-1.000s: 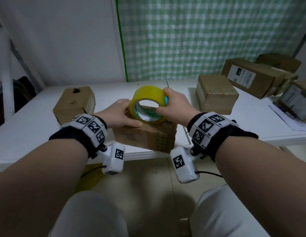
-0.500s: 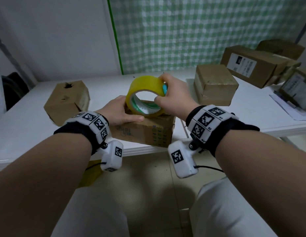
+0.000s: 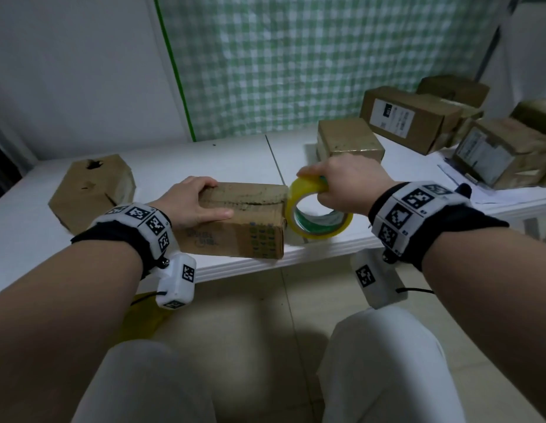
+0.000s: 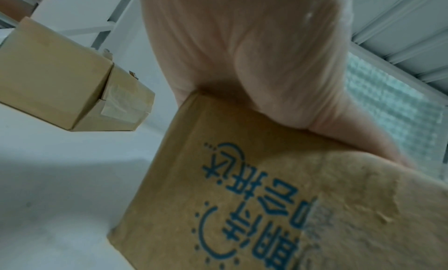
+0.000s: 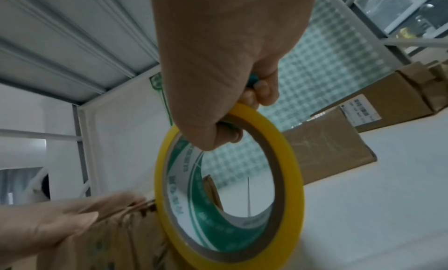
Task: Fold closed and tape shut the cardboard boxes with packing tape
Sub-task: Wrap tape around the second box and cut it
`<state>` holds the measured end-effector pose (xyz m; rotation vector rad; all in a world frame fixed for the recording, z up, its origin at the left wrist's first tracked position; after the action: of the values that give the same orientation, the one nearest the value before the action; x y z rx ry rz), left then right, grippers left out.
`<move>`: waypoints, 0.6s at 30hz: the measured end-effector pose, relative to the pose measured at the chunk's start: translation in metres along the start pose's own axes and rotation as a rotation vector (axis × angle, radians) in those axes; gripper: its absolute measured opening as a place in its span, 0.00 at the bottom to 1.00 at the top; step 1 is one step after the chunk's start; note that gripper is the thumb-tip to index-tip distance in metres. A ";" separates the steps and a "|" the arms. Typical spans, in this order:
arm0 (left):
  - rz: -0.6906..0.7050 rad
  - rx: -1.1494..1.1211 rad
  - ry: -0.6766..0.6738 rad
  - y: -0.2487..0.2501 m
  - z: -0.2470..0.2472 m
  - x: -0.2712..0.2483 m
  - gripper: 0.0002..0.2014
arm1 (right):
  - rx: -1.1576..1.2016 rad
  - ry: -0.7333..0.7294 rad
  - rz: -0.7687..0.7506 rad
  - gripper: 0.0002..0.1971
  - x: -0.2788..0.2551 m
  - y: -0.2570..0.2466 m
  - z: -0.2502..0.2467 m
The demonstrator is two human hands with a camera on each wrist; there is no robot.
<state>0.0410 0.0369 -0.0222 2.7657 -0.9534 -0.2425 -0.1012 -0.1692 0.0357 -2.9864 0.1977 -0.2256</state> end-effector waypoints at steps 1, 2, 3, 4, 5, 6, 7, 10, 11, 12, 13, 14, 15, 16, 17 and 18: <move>-0.003 0.001 0.000 0.000 0.000 0.000 0.46 | -0.004 -0.014 0.006 0.27 -0.001 0.001 0.004; -0.005 0.005 0.002 0.000 0.000 0.000 0.47 | -0.014 -0.025 0.010 0.27 -0.002 0.002 0.009; -0.005 0.012 0.000 0.000 0.000 0.000 0.46 | -0.028 -0.032 0.011 0.27 -0.001 0.003 0.013; -0.007 0.013 0.000 -0.001 0.001 0.000 0.46 | -0.041 -0.038 0.010 0.28 -0.001 0.004 0.016; -0.010 0.013 -0.002 -0.001 0.001 0.000 0.46 | -0.051 -0.043 0.010 0.28 -0.001 0.005 0.019; -0.011 0.010 -0.001 -0.001 0.001 0.000 0.46 | -0.056 -0.049 0.013 0.28 -0.001 0.006 0.023; -0.014 0.009 0.000 -0.001 0.000 0.000 0.47 | -0.059 -0.059 0.015 0.28 -0.001 0.007 0.026; -0.013 0.016 0.001 -0.001 0.002 0.001 0.48 | -0.071 -0.076 0.012 0.28 0.000 0.006 0.033; -0.012 0.013 0.000 -0.001 0.002 0.000 0.49 | -0.078 -0.075 0.005 0.27 0.000 0.004 0.033; -0.010 0.015 -0.004 -0.002 0.002 0.000 0.51 | -0.086 -0.075 -0.002 0.27 0.001 0.003 0.032; -0.007 0.028 -0.012 -0.002 0.002 0.000 0.53 | -0.097 -0.077 -0.007 0.27 0.001 0.001 0.031; -0.003 0.062 -0.024 -0.003 0.003 0.000 0.57 | -0.113 -0.082 -0.009 0.26 0.001 -0.001 0.031; 0.001 0.126 -0.046 -0.004 0.005 0.000 0.61 | -0.131 -0.088 -0.013 0.26 0.002 -0.003 0.031; 0.004 0.213 -0.076 -0.005 0.007 0.000 0.62 | -0.147 -0.096 -0.018 0.26 0.002 -0.006 0.031; 0.000 0.298 -0.103 -0.004 0.010 -0.001 0.61 | -0.159 -0.105 -0.021 0.25 0.002 -0.009 0.031; -0.010 0.361 -0.123 -0.001 0.013 -0.001 0.61 | -0.168 -0.113 -0.025 0.24 0.003 -0.013 0.032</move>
<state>0.0382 0.0363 -0.0345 3.1134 -1.1102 -0.2679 -0.0916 -0.1530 0.0069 -3.1580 0.1750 -0.0440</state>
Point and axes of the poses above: each hand's wrist, its own x-axis towards the middle knuckle, its own z-axis out of the palm, y = z × x, the point moved 7 cm from there along x, towards the middle knuckle, and after that the axes turned 8 degrees about x, right-handed, at the moved point
